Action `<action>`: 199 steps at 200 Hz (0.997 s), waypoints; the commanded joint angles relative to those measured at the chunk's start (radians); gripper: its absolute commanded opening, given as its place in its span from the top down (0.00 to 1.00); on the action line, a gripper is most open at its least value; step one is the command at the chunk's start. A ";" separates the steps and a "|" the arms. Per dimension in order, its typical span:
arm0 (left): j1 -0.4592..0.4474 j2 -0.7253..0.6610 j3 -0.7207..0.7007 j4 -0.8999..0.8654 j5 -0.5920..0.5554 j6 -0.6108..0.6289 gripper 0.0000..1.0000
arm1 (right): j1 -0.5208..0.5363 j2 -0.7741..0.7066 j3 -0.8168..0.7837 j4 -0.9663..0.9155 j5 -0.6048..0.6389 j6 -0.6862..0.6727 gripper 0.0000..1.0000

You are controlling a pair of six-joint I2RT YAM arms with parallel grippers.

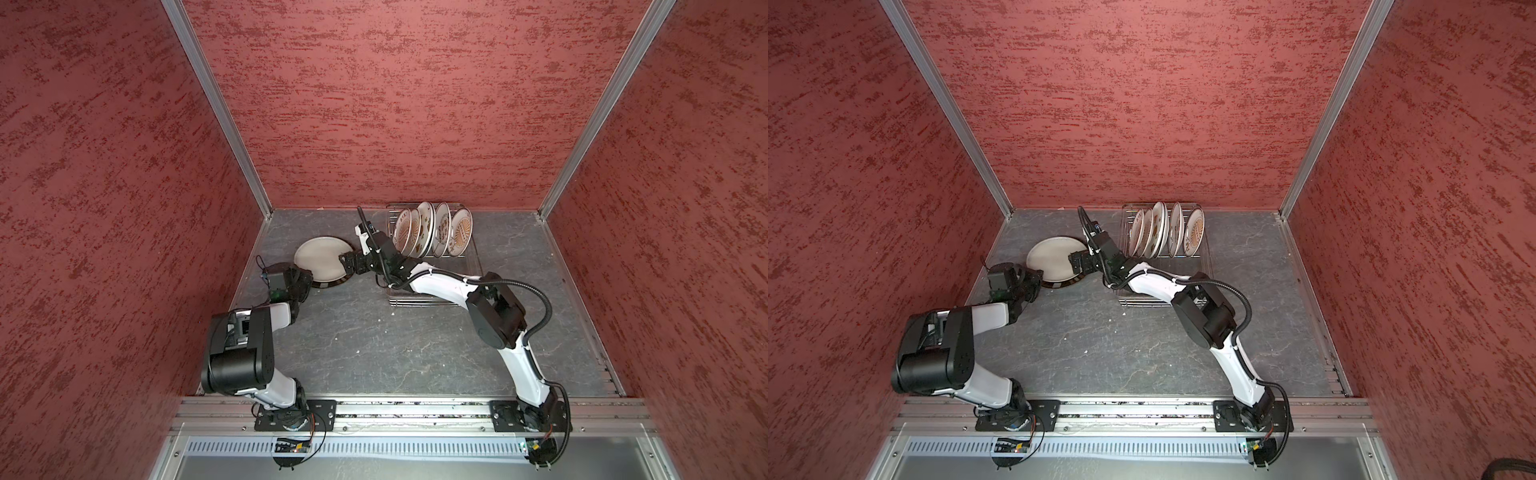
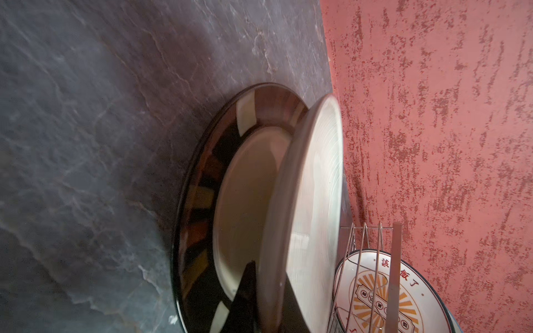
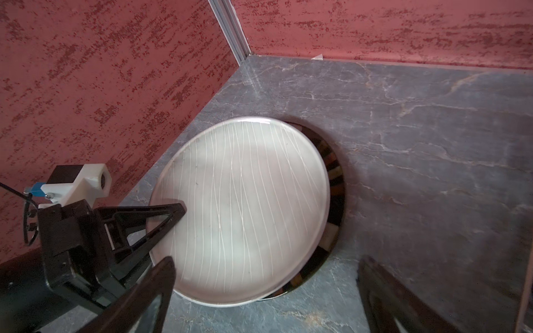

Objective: Unload the plates from the dish rack
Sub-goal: Place the plate on the plate.

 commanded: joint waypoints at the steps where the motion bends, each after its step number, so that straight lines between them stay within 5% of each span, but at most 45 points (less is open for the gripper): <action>1: -0.004 0.003 0.052 0.169 0.026 0.000 1.00 | 0.003 0.013 0.037 -0.009 0.035 -0.018 0.01; 77: 0.004 0.084 0.044 0.203 0.030 0.006 0.87 | 0.003 0.033 0.041 0.000 0.028 -0.002 0.01; 199: 0.004 0.029 0.045 0.076 -0.046 0.058 0.65 | 0.001 0.107 0.147 -0.054 0.035 -0.027 0.01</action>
